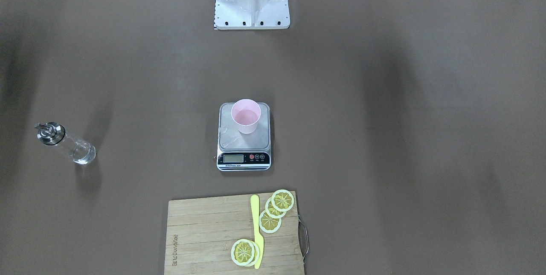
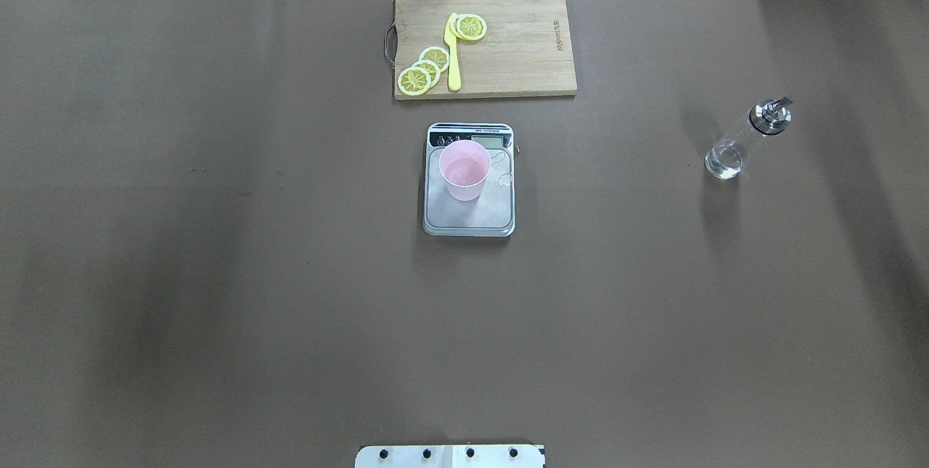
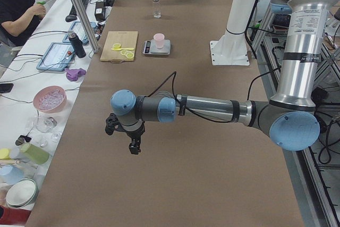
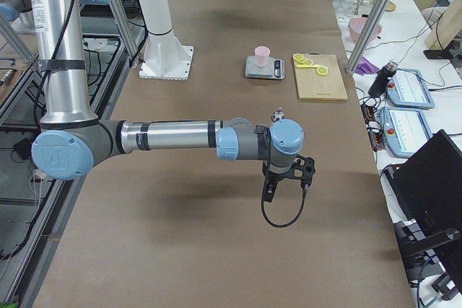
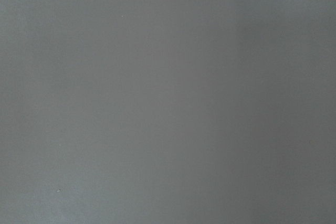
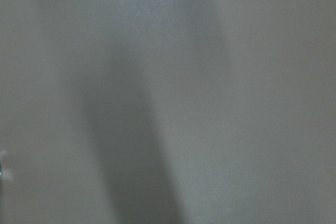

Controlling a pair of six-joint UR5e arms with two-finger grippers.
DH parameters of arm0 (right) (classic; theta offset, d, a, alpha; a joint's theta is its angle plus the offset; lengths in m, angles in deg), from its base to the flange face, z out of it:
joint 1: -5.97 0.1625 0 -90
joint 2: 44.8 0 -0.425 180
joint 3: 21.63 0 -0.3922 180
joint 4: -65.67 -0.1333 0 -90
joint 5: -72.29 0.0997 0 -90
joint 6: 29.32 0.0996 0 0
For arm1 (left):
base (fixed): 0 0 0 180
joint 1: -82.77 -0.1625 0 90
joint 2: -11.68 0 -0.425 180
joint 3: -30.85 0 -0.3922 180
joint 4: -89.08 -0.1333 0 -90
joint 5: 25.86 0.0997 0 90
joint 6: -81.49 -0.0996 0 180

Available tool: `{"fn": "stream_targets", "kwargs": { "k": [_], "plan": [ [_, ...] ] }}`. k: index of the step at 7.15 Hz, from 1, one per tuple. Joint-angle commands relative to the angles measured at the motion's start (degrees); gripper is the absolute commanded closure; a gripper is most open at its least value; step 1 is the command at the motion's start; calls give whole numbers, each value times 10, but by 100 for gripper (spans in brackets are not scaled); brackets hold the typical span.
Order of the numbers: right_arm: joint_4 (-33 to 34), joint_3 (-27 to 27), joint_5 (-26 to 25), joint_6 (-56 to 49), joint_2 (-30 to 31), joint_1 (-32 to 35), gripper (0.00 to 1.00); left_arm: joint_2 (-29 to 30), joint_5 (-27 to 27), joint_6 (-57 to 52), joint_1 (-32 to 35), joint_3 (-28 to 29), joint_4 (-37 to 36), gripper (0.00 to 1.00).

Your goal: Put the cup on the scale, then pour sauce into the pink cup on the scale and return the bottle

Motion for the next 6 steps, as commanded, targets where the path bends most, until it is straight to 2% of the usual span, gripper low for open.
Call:
{"fn": "stream_targets", "kwargs": {
  "k": [1, 6],
  "plan": [
    [-1, 0, 1, 0, 1, 1, 0, 0, 0, 0, 1, 0, 0, 2],
    [-2, 6, -5, -4, 2, 1, 0, 0, 0, 0, 1, 0, 0, 2]
  ]
}}
